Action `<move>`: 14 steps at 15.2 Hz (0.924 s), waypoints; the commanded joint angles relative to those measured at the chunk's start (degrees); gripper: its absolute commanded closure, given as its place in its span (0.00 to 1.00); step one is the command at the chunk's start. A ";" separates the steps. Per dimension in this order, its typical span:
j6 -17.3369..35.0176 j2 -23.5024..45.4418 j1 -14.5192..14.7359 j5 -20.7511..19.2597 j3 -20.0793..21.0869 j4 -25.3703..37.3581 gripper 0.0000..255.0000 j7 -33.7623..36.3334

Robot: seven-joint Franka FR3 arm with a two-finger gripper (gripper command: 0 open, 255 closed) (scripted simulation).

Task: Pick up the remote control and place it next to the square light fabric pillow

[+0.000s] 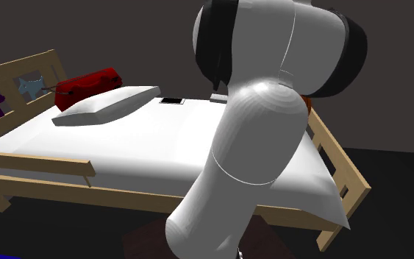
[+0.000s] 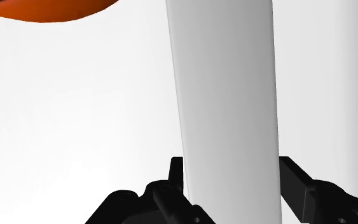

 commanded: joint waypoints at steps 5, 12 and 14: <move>-4.69 -0.58 0.17 -0.03 0.97 4.18 1.00 0.36; -10.04 -0.26 0.49 0.45 1.45 9.76 1.00 0.05; -10.97 -0.12 0.56 0.58 1.49 10.81 1.00 -0.04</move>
